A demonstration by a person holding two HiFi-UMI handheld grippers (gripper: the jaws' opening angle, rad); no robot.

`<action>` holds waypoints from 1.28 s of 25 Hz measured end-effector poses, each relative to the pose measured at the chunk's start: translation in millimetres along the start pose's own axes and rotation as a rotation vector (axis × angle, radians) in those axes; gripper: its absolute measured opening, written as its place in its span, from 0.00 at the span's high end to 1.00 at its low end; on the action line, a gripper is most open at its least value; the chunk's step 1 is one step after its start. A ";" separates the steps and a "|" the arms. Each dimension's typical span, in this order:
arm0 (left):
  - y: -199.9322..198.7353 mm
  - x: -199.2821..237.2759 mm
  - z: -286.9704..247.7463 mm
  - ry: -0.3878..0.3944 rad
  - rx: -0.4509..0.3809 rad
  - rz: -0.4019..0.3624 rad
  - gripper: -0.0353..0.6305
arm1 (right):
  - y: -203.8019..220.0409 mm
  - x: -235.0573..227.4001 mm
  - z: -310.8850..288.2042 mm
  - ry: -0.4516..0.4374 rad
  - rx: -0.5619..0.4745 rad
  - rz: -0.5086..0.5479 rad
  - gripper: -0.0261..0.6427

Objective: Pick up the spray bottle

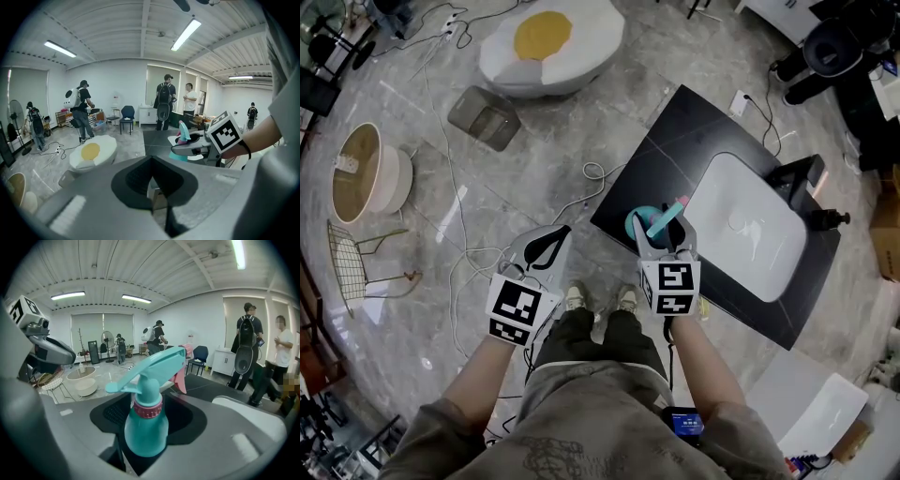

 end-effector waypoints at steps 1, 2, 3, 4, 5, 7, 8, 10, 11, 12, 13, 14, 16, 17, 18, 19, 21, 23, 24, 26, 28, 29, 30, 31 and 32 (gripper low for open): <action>-0.7 0.0 1.8 0.001 -0.001 -0.003 0.95 | -1.9 -0.1 2.8 -0.003 -0.003 -0.003 0.58; -2.0 -0.1 3.9 0.002 -0.002 -0.006 0.95 | -4.2 -0.3 6.4 -0.006 -0.007 -0.005 0.58; -3.7 -0.4 6.2 0.002 -0.004 -0.009 0.95 | -7.2 -0.5 10.8 -0.009 -0.013 -0.006 0.58; -6.0 -0.9 8.6 0.002 -0.008 -0.013 0.95 | -10.9 -0.9 16.2 -0.013 -0.021 -0.006 0.58; -8.6 -1.6 10.9 0.001 -0.011 -0.017 0.95 | -15.0 -1.4 22.2 -0.016 -0.031 -0.004 0.58; -14.9 -3.6 15.2 0.002 -0.023 -0.026 0.95 | -23.4 -3.0 36.2 -0.020 -0.049 0.003 0.58; -18.6 -5.1 17.5 0.004 -0.030 -0.029 0.95 | -27.7 -3.9 44.1 -0.022 -0.057 0.008 0.58; -27.7 -8.8 23.0 0.011 -0.043 -0.033 0.95 | -37.2 -6.1 61.2 -0.025 -0.068 0.020 0.58; -32.9 -11.0 26.3 0.017 -0.050 -0.033 0.95 | -42.3 -7.3 70.3 -0.025 -0.071 0.027 0.58; -38.3 -13.1 29.8 0.023 -0.058 -0.034 0.95 | -47.8 -8.6 79.9 -0.026 -0.077 0.033 0.58; -43.8 -15.2 33.4 0.028 -0.068 -0.037 0.95 | -53.1 -9.8 90.0 -0.025 -0.084 0.039 0.58; -49.1 -17.6 37.0 0.034 -0.079 -0.041 0.95 | -58.2 -10.9 100.6 -0.023 -0.093 0.045 0.58; -59.7 -23.3 44.0 0.044 -0.102 -0.051 0.95 | -67.0 -13.4 122.8 -0.016 -0.114 0.055 0.58; -65.2 -26.7 47.2 0.049 -0.114 -0.058 0.95 | -70.9 -14.9 134.2 -0.011 -0.127 0.058 0.58; -70.9 -30.3 50.3 0.053 -0.126 -0.066 0.95 | -74.3 -16.6 145.6 -0.006 -0.140 0.059 0.58; -76.8 -34.2 53.2 0.058 -0.136 -0.076 0.95 | -77.3 -18.5 156.9 0.001 -0.153 0.058 0.58; -88.9 -42.2 58.4 0.069 -0.159 -0.098 0.95 | -81.6 -22.6 178.8 0.016 -0.176 0.054 0.58; -100.9 -50.6 63.0 0.082 -0.182 -0.123 0.95 | -83.5 -27.0 199.1 0.036 -0.196 0.051 0.58; -106.3 -55.0 65.3 0.089 -0.192 -0.134 0.95 | -83.2 -29.1 208.5 0.045 -0.204 0.050 0.58; -116.1 -63.9 69.8 0.103 -0.211 -0.156 0.95 | -81.1 -33.3 225.9 0.062 -0.216 0.045 0.58; -126.0 -72.6 73.9 0.118 -0.229 -0.177 0.95 | -78.2 -37.4 241.4 0.078 -0.225 0.037 0.59; -130.7 -77.0 75.8 0.126 -0.237 -0.188 0.95 | -76.4 -39.3 248.7 0.086 -0.228 0.032 0.59; -135.1 -81.6 77.7 0.134 -0.244 -0.197 0.95 | -74.3 -40.9 255.7 0.092 -0.231 0.028 0.59; -139.3 -86.4 79.6 0.142 -0.251 -0.207 0.95 | -71.9 -42.3 262.6 0.098 -0.233 0.024 0.59; -143.2 -91.2 81.4 0.150 -0.258 -0.216 0.95 | -69.2 -43.6 269.2 0.103 -0.234 0.019 0.59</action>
Point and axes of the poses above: the fingertips, and each gripper's own axes: z backward along the fingers, x to its left, y out of its underside, the point moved 8 cm from there along z, backward along the fingers, and after that the axes turned 14 degrees about x, right-handed, at the moved point
